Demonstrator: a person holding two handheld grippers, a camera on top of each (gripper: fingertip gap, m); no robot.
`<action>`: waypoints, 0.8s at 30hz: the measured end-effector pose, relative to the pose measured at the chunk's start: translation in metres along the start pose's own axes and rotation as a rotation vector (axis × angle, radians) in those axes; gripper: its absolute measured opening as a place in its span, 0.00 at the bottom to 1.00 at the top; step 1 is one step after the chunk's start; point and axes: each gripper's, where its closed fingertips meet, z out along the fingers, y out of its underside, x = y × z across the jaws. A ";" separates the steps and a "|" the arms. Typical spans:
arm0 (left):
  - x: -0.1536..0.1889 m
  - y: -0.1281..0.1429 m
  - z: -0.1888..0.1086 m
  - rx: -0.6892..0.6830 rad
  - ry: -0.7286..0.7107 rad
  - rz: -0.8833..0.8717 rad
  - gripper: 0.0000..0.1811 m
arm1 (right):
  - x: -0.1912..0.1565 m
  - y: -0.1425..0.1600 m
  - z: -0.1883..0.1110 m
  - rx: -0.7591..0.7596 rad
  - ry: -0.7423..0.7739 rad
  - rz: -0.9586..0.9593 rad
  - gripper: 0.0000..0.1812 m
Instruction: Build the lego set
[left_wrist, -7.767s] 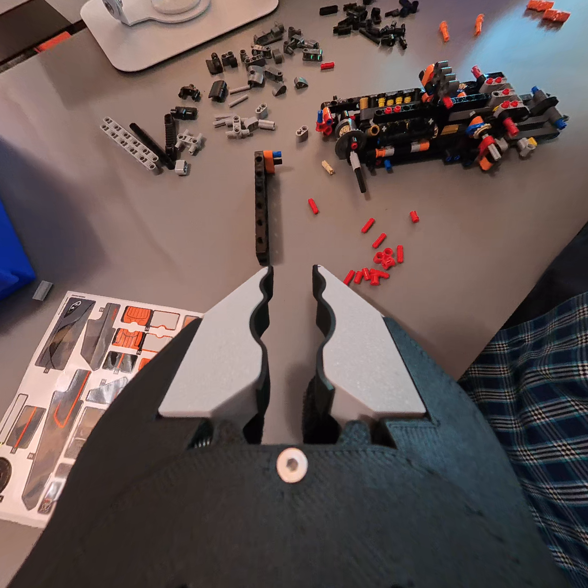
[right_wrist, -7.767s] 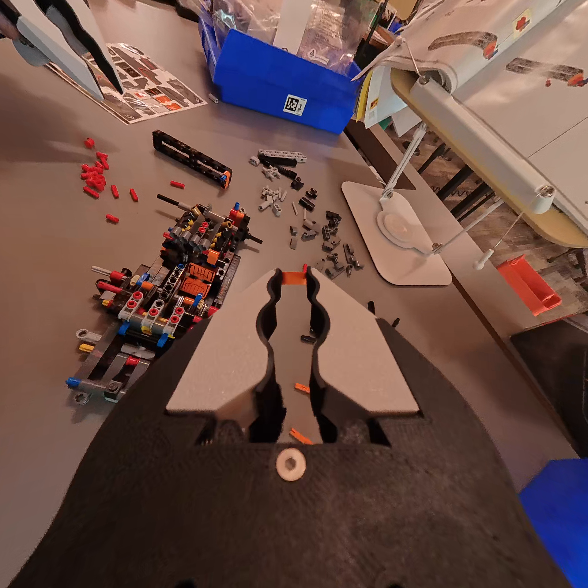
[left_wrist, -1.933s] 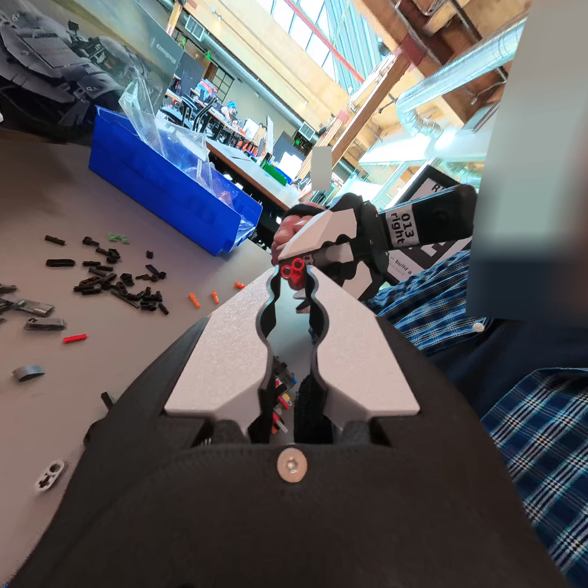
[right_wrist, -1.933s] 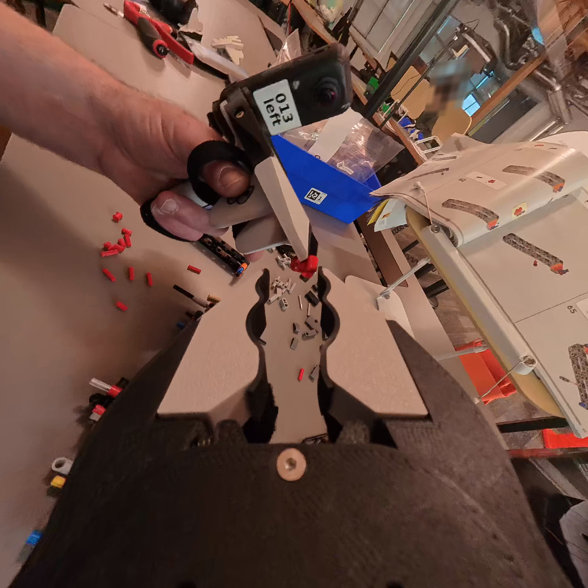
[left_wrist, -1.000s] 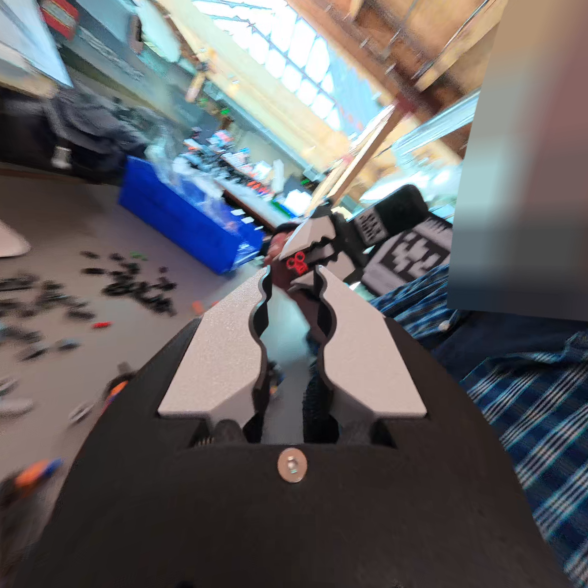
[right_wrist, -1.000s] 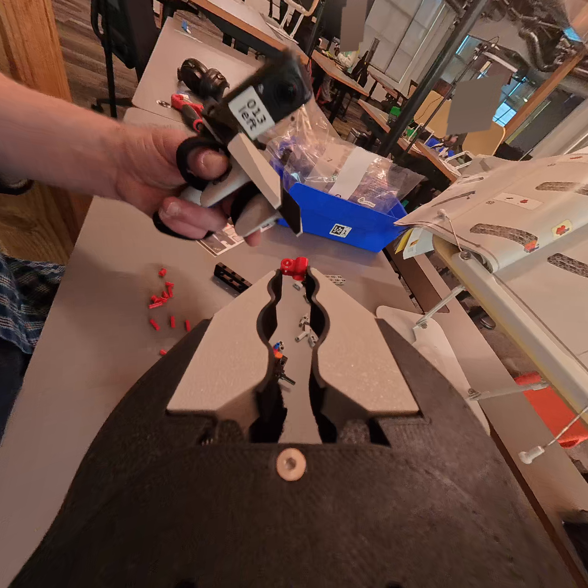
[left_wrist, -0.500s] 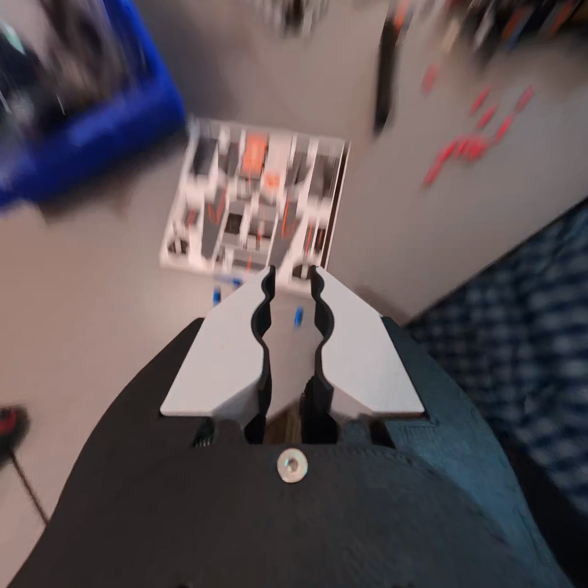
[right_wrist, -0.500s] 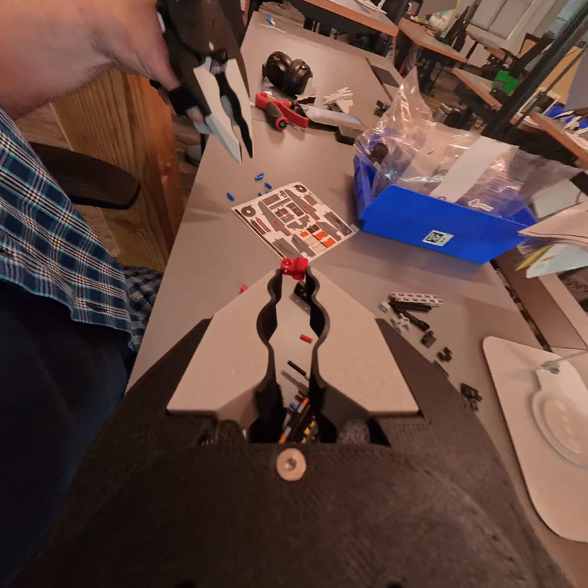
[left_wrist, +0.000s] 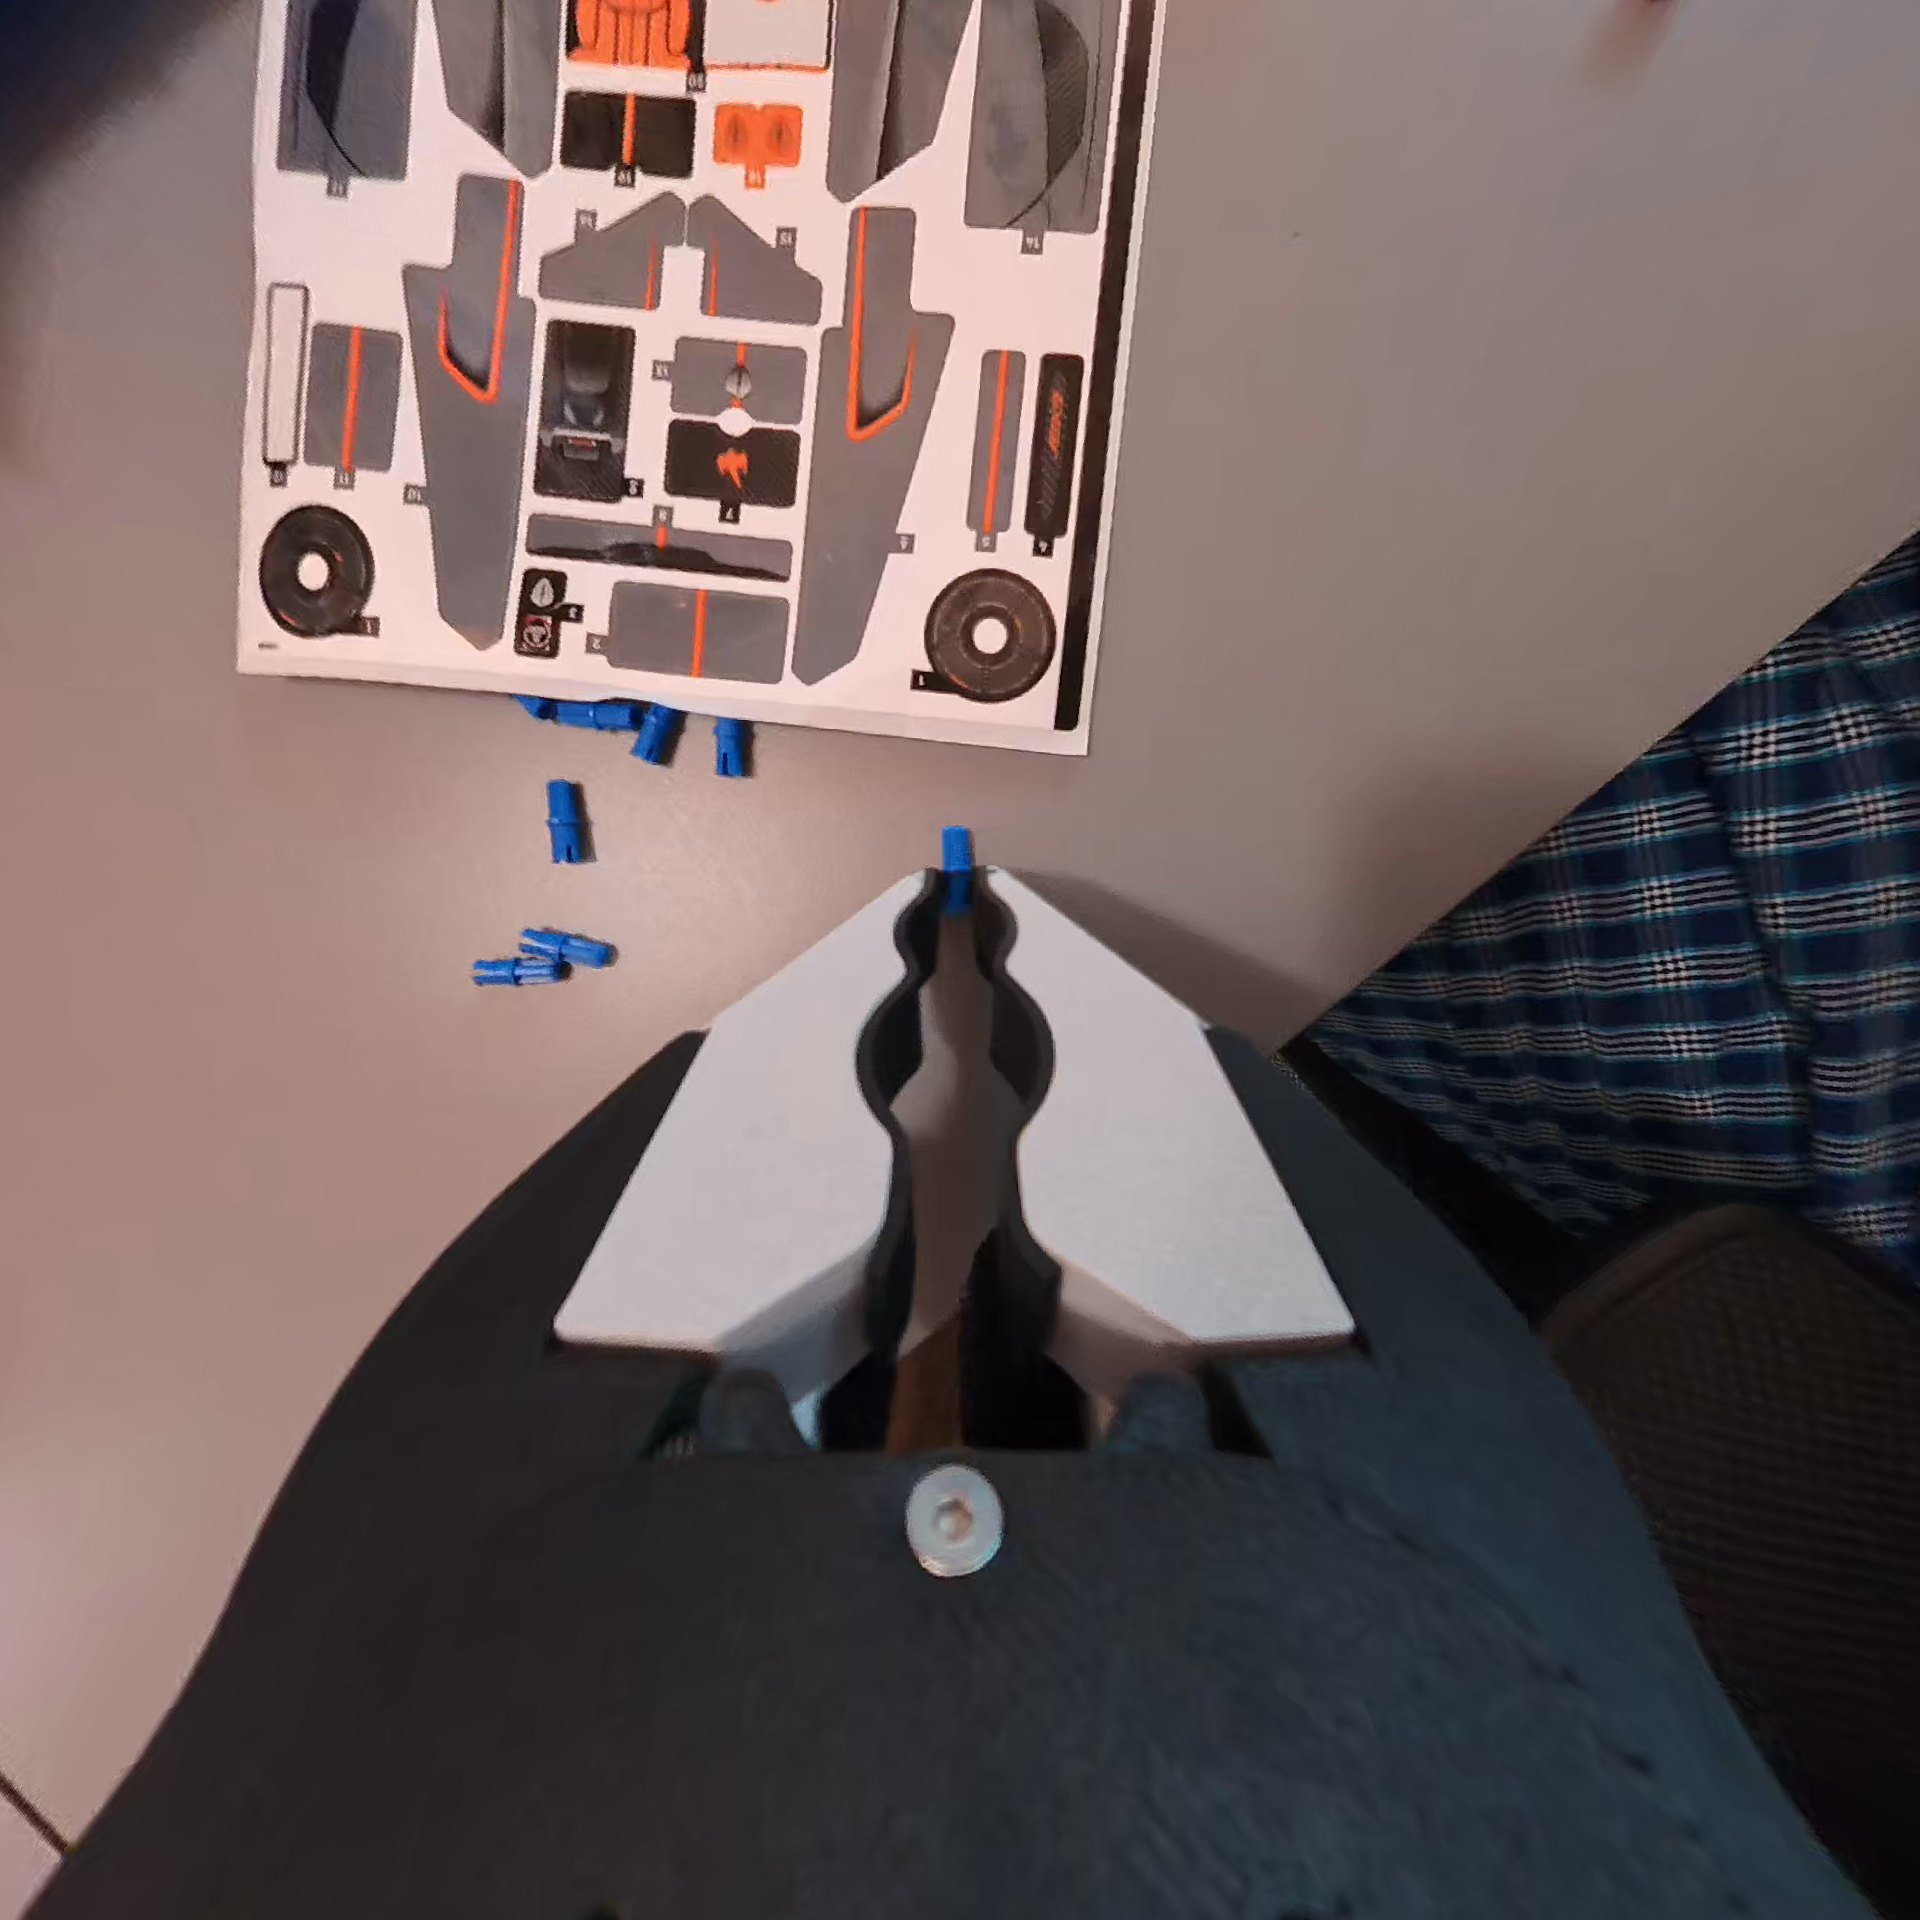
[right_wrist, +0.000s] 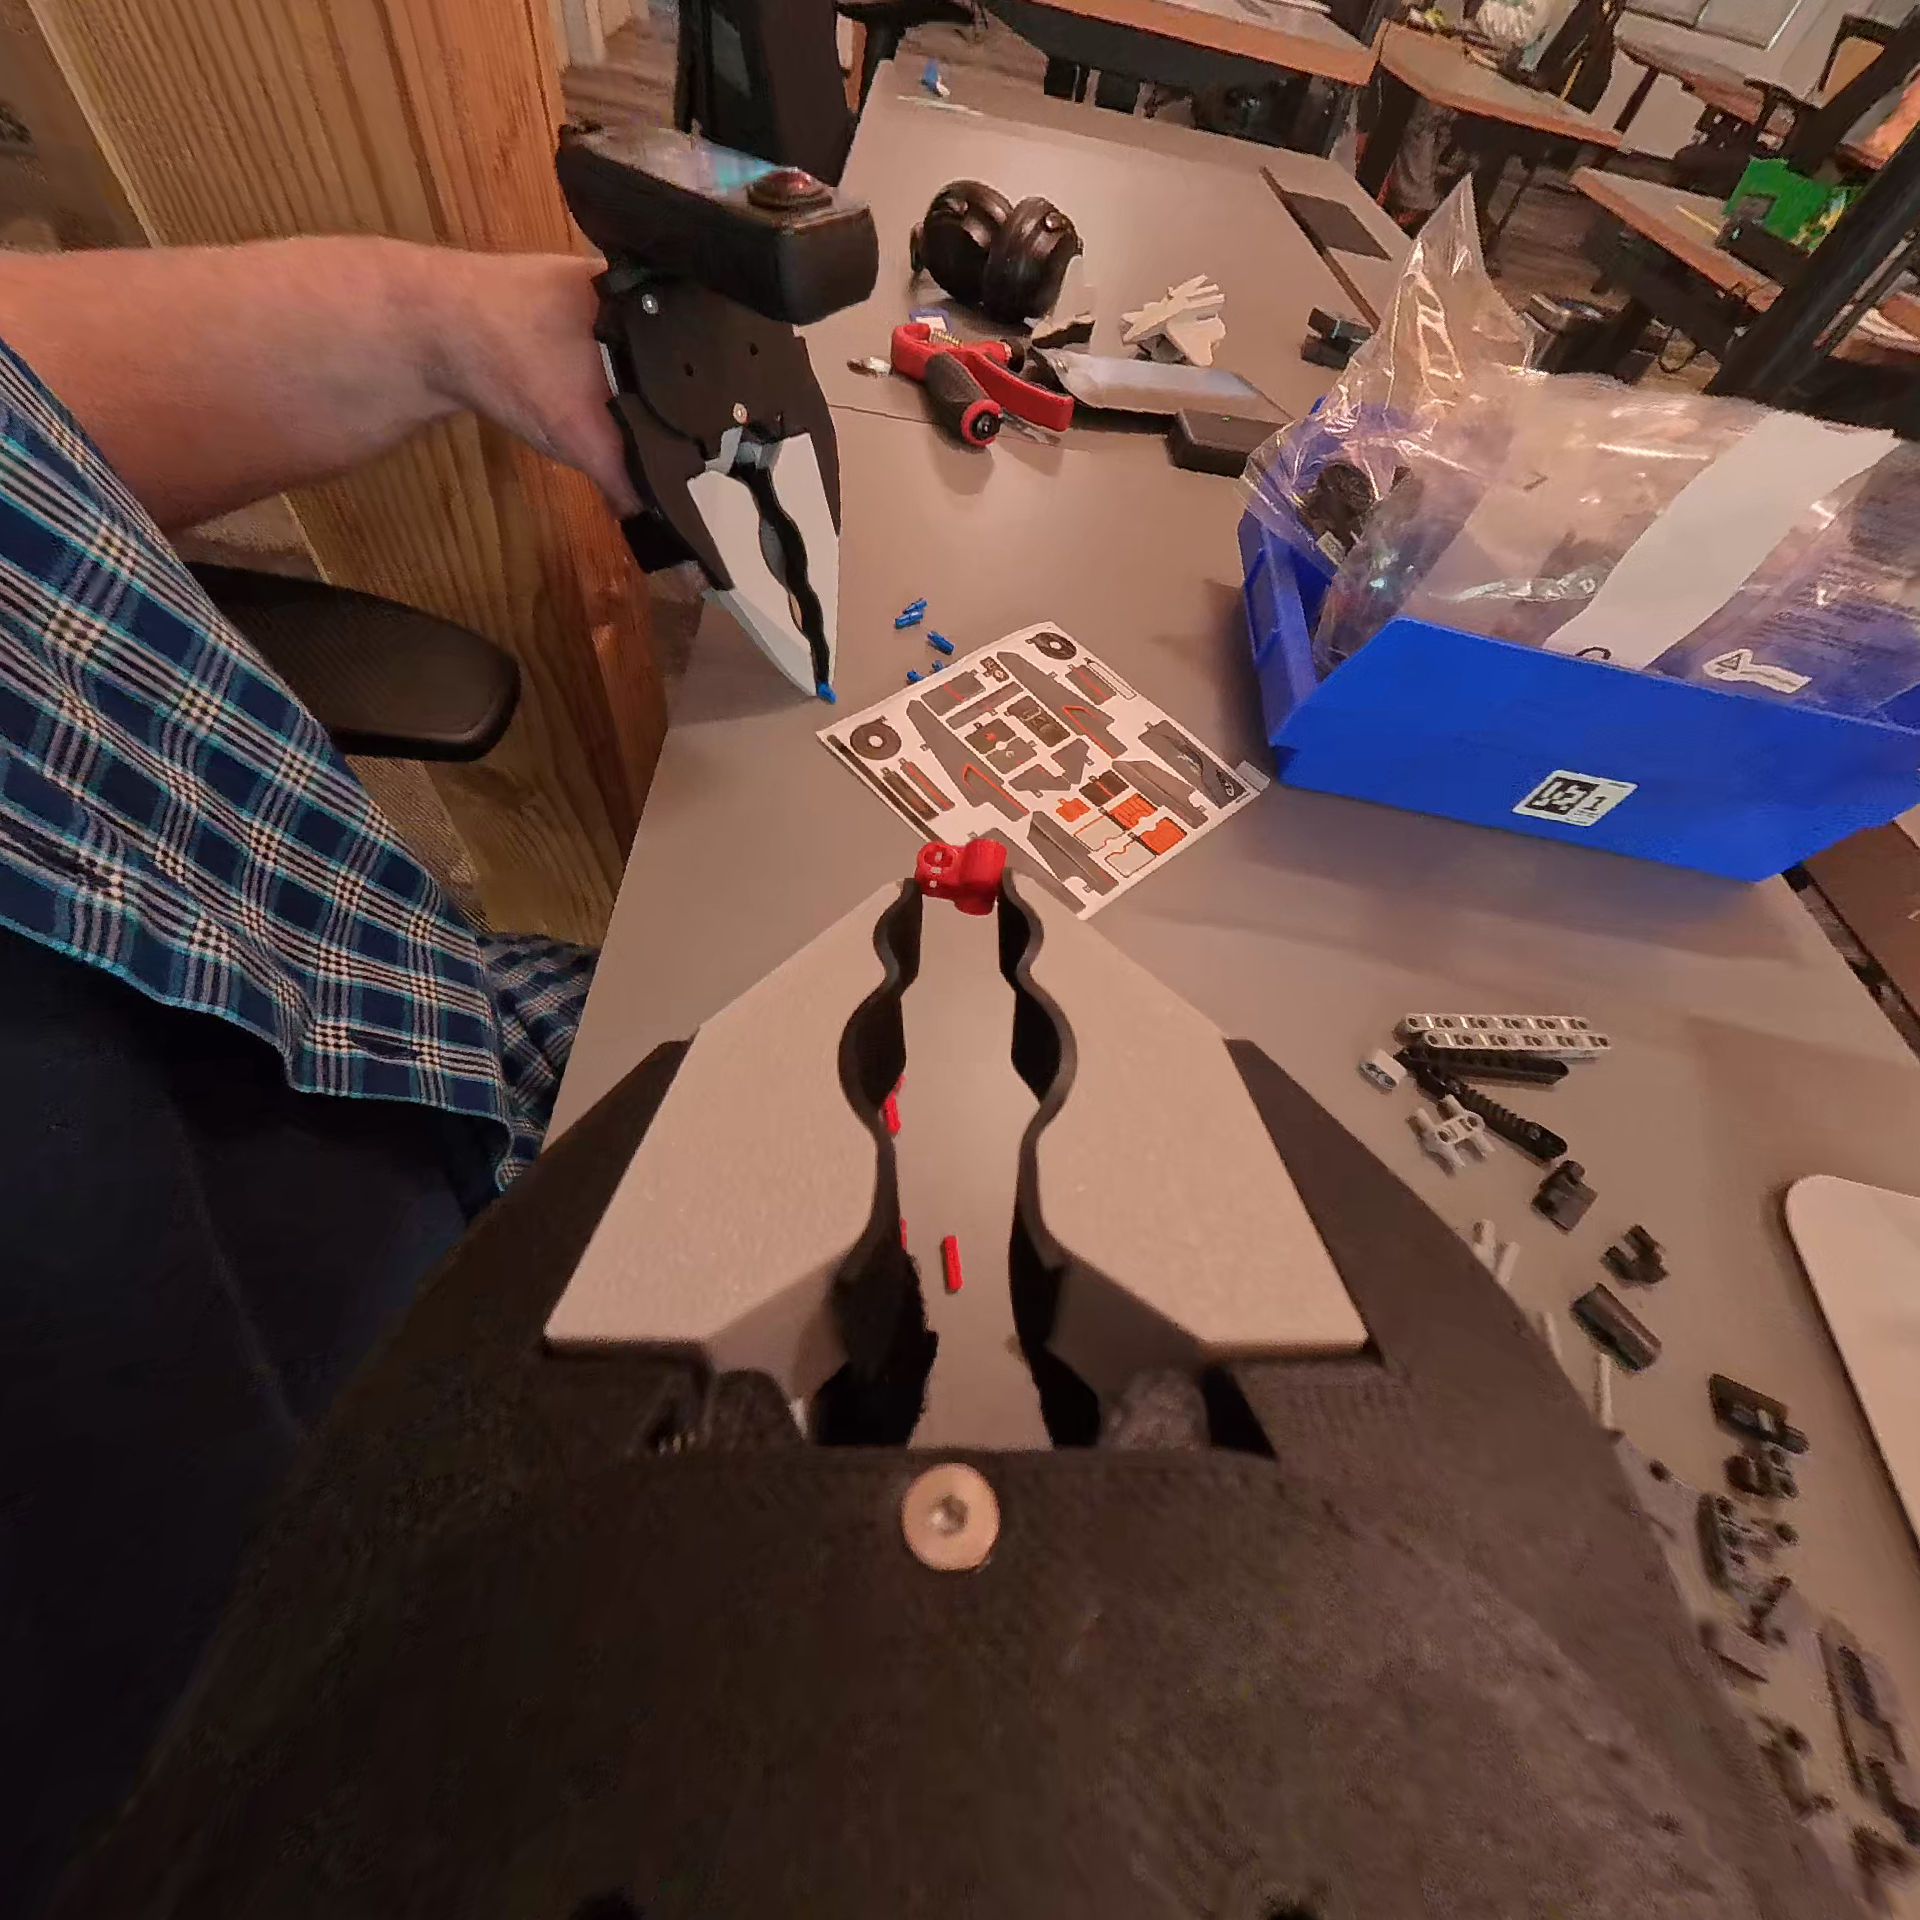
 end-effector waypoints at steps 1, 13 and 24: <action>0.000 0.000 0.000 0.008 0.002 0.003 0.03 | 0.001 0.001 0.001 0.014 -0.009 0.020 0.07; -0.006 -0.017 -0.015 0.150 -0.054 0.026 0.02 | 0.011 -0.019 -0.018 0.296 -0.146 0.240 0.06; 0.006 -0.062 -0.032 0.304 -0.015 0.036 0.02 | 0.022 -0.006 -0.024 0.189 -0.009 0.155 0.06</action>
